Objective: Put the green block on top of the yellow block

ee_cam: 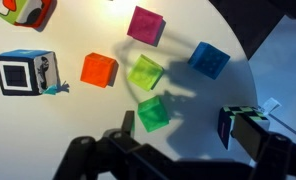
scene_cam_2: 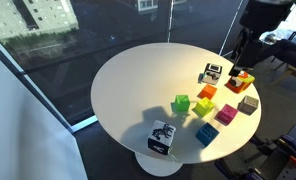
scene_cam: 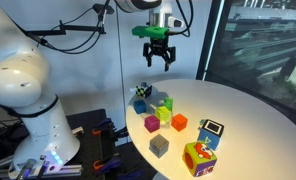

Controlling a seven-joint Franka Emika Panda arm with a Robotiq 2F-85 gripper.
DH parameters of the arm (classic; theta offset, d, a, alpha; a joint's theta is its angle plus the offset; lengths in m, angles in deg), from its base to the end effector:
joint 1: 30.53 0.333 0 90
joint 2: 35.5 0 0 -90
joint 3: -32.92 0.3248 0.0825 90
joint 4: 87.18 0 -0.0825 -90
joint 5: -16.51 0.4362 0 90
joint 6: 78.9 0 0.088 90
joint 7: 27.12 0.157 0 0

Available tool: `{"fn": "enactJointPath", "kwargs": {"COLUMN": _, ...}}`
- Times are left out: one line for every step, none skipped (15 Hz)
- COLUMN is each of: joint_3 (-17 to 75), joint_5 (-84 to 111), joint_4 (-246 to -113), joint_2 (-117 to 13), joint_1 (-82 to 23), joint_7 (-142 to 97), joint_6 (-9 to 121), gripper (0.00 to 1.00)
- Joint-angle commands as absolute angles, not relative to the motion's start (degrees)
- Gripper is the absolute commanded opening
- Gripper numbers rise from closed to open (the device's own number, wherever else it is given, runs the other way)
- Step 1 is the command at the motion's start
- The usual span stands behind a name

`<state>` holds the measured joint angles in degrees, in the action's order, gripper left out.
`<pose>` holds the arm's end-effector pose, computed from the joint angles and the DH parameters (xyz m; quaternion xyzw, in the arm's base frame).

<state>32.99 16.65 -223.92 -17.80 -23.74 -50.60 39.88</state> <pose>0.4850 0.0586 0.3705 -0.9653 -0.2611 0.0021 0.0012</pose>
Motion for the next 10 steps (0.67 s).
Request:
{"fn": "enactJointPath", "kwargs": {"joint_3": 32.99, "joint_5": 15.49, "joint_4": -221.47, "joint_2": -19.98, "joint_1": -23.47, "joint_7": -54.66, "joint_6": 40.27, "gripper": 1.0}}
{"fn": "enactJointPath", "kwargs": {"joint_3": 33.06, "joint_5": 15.42, "joint_4": -221.32, "joint_2": -20.23, "joint_1": -23.54, "joint_7": -55.07, "joint_6": 40.63, "gripper": 1.0}}
{"fn": "enactJointPath", "kwargs": {"joint_3": 33.1, "joint_5": 15.31, "joint_4": -221.15, "joint_2": -20.45, "joint_1": -23.58, "joint_7": -55.46, "joint_6": 40.73, "gripper": 1.0}}
{"fn": "enactJointPath", "kwargs": {"joint_3": 33.24, "joint_5": 15.4, "joint_4": -221.14, "joint_2": -20.4, "joint_1": -23.72, "joint_7": -54.73, "joint_6": 41.0, "gripper": 1.0}}
{"fn": "enactJointPath", "kwargs": {"joint_3": 33.2, "joint_5": 16.18, "joint_4": -222.63, "joint_2": -19.6, "joint_1": -23.74, "joint_7": -54.09, "joint_6": 40.79, "gripper": 1.0}}
{"fn": "enactJointPath", "kwargs": {"joint_3": 33.21, "joint_5": 16.18, "joint_4": -222.62, "joint_2": -19.69, "joint_1": -23.75, "joint_7": -54.09, "joint_6": 40.83, "gripper": 1.0}}
{"fn": "enactJointPath", "kwargs": {"joint_3": 33.21, "joint_5": 16.19, "joint_4": -222.7, "joint_2": -19.75, "joint_1": -23.75, "joint_7": -54.09, "joint_6": 40.83, "gripper": 1.0}}
{"fn": "enactJointPath", "kwargs": {"joint_3": 33.22, "joint_5": 16.19, "joint_4": -222.74, "joint_2": -19.82, "joint_1": -23.76, "joint_7": -54.09, "joint_6": 40.83, "gripper": 1.0}}
{"fn": "enactJointPath", "kwargs": {"joint_3": 33.22, "joint_5": 16.19, "joint_4": -222.75, "joint_2": -19.86, "joint_1": -23.76, "joint_7": -54.09, "joint_6": 40.83, "gripper": 1.0}}
{"fn": "enactJointPath", "kwargs": {"joint_3": 33.22, "joint_5": 16.19, "joint_4": -222.75, "joint_2": -19.88, "joint_1": -23.76, "joint_7": -54.09, "joint_6": 40.83, "gripper": 1.0}}
